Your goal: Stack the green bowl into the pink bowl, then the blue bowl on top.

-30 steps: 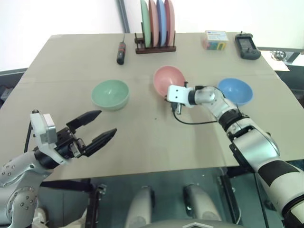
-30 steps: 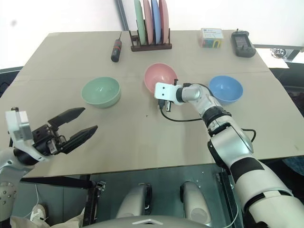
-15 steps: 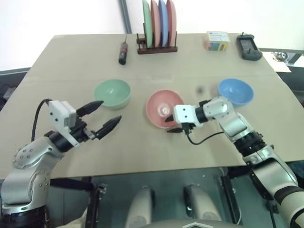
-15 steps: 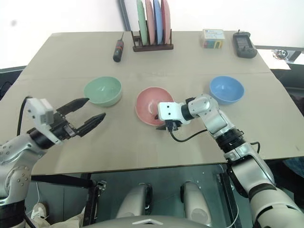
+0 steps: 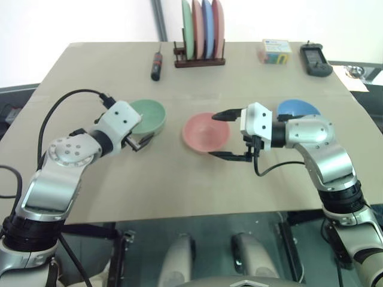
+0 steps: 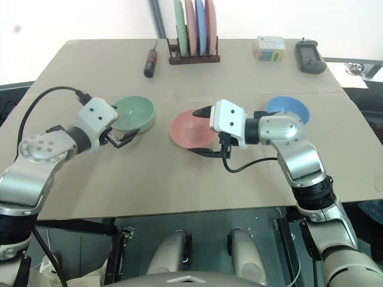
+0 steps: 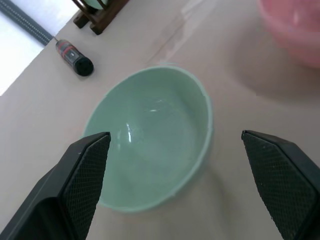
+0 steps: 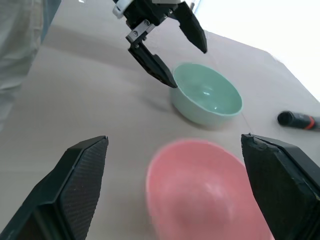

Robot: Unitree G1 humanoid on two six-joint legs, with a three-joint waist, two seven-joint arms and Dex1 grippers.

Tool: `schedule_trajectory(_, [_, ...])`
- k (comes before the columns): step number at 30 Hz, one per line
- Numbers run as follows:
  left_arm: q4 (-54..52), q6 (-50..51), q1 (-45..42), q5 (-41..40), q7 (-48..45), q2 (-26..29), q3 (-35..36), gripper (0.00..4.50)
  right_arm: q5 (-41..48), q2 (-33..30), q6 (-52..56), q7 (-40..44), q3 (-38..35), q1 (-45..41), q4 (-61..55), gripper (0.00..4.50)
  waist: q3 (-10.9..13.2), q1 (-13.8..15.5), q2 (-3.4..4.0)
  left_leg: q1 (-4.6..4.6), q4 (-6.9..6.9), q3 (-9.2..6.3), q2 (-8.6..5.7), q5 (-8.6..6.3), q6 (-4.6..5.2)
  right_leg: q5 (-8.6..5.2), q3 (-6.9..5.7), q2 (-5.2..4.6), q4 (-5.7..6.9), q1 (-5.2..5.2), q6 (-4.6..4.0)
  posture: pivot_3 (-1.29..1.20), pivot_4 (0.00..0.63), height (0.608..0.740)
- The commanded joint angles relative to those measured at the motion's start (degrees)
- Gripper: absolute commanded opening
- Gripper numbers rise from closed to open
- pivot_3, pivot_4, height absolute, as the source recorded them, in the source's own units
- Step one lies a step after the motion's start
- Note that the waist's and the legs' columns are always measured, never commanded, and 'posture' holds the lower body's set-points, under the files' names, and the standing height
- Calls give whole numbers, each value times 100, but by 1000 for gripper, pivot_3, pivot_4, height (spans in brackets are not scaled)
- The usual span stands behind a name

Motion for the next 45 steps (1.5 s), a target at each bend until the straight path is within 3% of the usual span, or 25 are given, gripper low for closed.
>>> schedule_trajectory(1, [349, 170, -537, 531, -181, -38, -676, 4500, 20, 52, 45, -437, -116, -34, -399, 4465, 0, -20, 1, 0, 0, -2, 0, 0, 0, 0, 0, 2, 0, 0, 1, 0, 150, 740])
schedule_trajectory(2, [428, 197, -642, 597, -219, -65, -789, 4500, 29, 57, 78, -514, -106, -30, -425, 4465, 0, -27, 1, 0, 0, 1, 0, 0, 0, 0, 2, 2, 1, -1, 0, 0, 150, 740])
schedule_trajectory(5, [881, 157, -974, 868, -327, -194, -1130, 3862, 50, 75, 53, -719, -71, 7, -469, 4500, 0, -27, 1, -2, -3, 0, 1, 0, 0, 0, 5, 5, 1, -4, -1, 0, 150, 740])
schedule_trajectory(11, [1370, 12, -1308, 1061, -597, -354, -1287, 1235, 100, 55, 12, -970, -66, 125, -527, 4500, 0, -1, 0, -10, -2, 0, 1, 0, 0, 1, 4, 3, -1, -7, -1, 0, 150, 740])
schedule_trajectory(15, [1490, -77, -1361, 1142, -712, -380, -1260, 46, 144, 23, 11, -1050, -85, 184, -567, 4500, 0, -1, 0, -11, -1, -1, 1, 0, 1, 1, 4, 4, 0, -7, -1, 0, 150, 740])
schedule_trajectory(21, [1335, -220, -1453, 968, -1069, -395, -1058, 46, 179, -68, -14, -1130, -140, 281, -583, 4500, 1, 1, 0, -10, -1, -2, 1, 0, 1, 1, 4, 3, 0, -7, -1, 0, 150, 740])
schedule_trajectory(25, [810, -519, -1618, 422, -1646, -403, -737, 46, 251, -247, 21, -1246, -416, 544, -725, 4500, 1, 22, -2, -14, 1, -2, 1, 0, 1, 1, 4, 2, -1, -7, -1, 0, 150, 740])
schedule_trajectory(31, [237, -1385, -2007, -446, -2905, -658, -828, 46, 850, -729, -384, -1218, -1694, 2348, -1994, 4500, 1, 161, -3, -38, 4, -11, -8, 0, 0, -1, -9, -10, -20, -9, 3, 0, 150, 740])
schedule_trajectory(41, [1474, -2309, -2500, 41, -3717, -1018, -1581, 46, 1945, -937, -69, -1585, -3491, 4343, -3239, 4500, 0, 115, -1, 12, 26, -3, -2, 1, 3, -29, 7, 4, 5, 22, 7, 0, 150, 740])
schedule_trajectory(42, [1563, -2352, -2543, 85, -3742, -1047, -1594, 788, 2012, -960, -69, -1622, -3551, 4399, -3284, 4500, 0, 109, -1, 10, 29, -1, -2, 1, 3, -29, 9, 4, 4, 23, 7, 0, 150, 740])
schedule_trajectory(43, [1649, -2415, -2579, 137, -3756, -1077, -1602, 953, 2092, -973, -67, -1652, -3601, 4451, -3329, 4500, 0, 110, -1, 10, 30, 0, -2, 1, 3, -29, 10, 4, 4, 23, 7, 0, 150, 740])
schedule_trajectory(45, [1797, -2528, -2620, 220, -3775, -1130, -1596, 1863, 2191, -1002, -59, -1715, -3635, 4514, -3385, 4500, 0, 122, -1, 9, 31, -1, -2, 1, 3, -29, 10, 4, 4, 23, 7, 0, 150, 740])
